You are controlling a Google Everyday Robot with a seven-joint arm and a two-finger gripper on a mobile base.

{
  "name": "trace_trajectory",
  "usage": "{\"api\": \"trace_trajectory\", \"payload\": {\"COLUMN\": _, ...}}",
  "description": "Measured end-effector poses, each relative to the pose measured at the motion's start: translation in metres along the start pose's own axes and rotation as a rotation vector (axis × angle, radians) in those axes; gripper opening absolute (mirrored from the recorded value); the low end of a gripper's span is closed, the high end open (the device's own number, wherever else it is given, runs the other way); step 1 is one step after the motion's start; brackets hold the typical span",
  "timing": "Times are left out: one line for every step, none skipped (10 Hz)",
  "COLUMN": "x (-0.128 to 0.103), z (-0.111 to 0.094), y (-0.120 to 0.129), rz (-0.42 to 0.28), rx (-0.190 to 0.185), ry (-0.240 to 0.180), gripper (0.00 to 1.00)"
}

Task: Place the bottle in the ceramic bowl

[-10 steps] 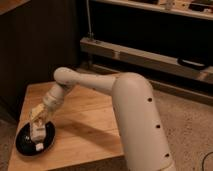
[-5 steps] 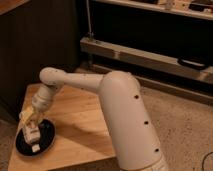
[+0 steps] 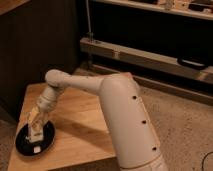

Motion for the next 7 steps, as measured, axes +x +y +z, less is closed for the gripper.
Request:
{"api": "trace_trajectory", "payload": {"x": -0.0002, "z": -0.0002, "y": -0.0005, "rz": 0.001, "rx": 0.0, "ry": -0.001, "gripper": 0.8}}
{"api": "trace_trajectory", "payload": {"x": -0.0001, "z": -0.0004, "y": -0.0006, "rz": 0.001, "rx": 0.0, "ry": -0.001, "gripper": 0.8}}
{"api": "trace_trajectory", "payload": {"x": 0.0, "z": -0.0001, "y": -0.0004, "rz": 0.001, "rx": 0.0, "ry": -0.001, "gripper": 0.8}}
{"api": "trace_trajectory", "payload": {"x": 0.0001, "z": -0.0001, "y": -0.001, "rz": 0.001, "rx": 0.0, "ry": -0.001, "gripper": 0.8}}
{"api": "trace_trajectory", "payload": {"x": 0.0, "z": -0.0003, "y": -0.0009, "rz": 0.001, "rx": 0.0, "ry": -0.001, "gripper": 0.8}}
{"api": "trace_trajectory", "payload": {"x": 0.001, "z": -0.0007, "y": -0.0004, "rz": 0.0, "rx": 0.004, "ry": 0.0, "gripper": 0.8}}
{"api": "trace_trajectory", "payload": {"x": 0.0033, "z": -0.0025, "y": 0.0014, "rz": 0.003, "rx": 0.018, "ry": -0.007, "gripper": 0.8}}
